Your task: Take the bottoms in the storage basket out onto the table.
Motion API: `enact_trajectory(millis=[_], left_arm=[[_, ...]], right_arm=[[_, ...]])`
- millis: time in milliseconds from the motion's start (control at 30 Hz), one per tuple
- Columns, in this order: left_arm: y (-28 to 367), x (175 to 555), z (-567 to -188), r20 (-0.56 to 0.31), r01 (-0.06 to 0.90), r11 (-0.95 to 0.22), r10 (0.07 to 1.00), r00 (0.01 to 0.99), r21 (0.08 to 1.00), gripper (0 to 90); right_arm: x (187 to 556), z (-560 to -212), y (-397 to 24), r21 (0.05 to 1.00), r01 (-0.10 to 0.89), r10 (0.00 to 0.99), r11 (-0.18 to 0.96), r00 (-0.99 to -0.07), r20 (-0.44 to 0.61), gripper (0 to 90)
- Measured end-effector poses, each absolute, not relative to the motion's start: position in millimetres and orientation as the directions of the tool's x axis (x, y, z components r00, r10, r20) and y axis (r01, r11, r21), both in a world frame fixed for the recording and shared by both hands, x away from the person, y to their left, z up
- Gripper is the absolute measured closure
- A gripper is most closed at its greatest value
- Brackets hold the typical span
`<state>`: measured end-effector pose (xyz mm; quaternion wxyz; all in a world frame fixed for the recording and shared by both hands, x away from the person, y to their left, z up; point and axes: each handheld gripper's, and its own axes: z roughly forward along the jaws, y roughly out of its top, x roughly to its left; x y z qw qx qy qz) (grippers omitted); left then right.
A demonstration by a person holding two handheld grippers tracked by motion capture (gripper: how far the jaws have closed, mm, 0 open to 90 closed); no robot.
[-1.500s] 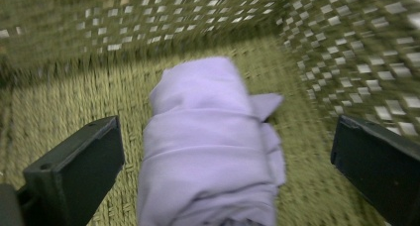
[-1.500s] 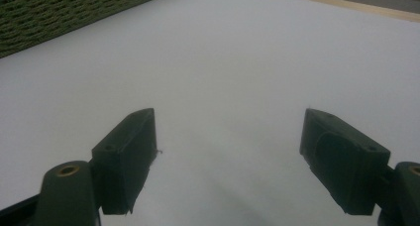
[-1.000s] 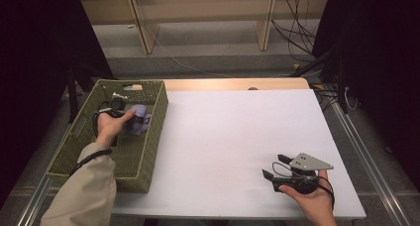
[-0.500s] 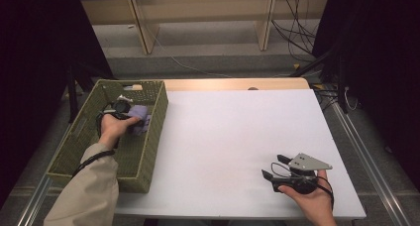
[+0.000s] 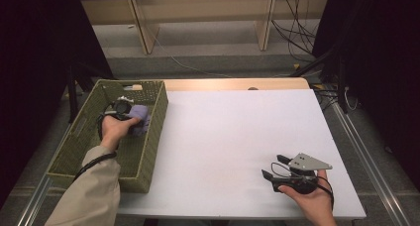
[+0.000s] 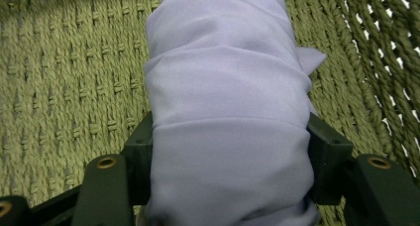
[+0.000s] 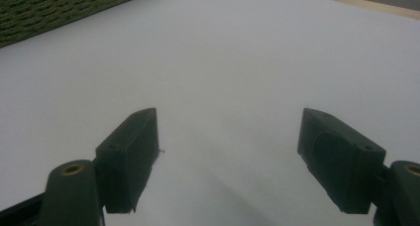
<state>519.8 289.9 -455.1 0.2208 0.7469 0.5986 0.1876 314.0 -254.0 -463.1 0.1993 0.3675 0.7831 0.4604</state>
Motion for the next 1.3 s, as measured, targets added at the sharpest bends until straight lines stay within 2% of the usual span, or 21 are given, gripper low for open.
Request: enact_trajectory(millis=[500,800,1000,1300], left_arm=[[280,503,-439,0.079,0.742,-0.270,0.956,0.283,0.613,37.9],[273,490,-428,0.146,0.699,-0.337,0.936,0.319,0.631,37.9],[272,482,-424,0.186,0.675,-0.357,0.931,0.314,0.646,37.8],[273,469,-427,0.200,0.655,-0.351,0.934,0.296,0.669,37.8]], right_arm=[[314,-463,-254,0.868,0.393,0.759,0.304,-0.650,0.028,24.7],[314,-463,-254,0.871,0.391,0.761,0.298,-0.648,0.030,24.7],[314,-463,-254,0.871,0.392,0.763,0.297,-0.646,0.031,24.7],[314,-463,-254,0.871,0.392,0.763,0.297,-0.646,0.031,24.7]])
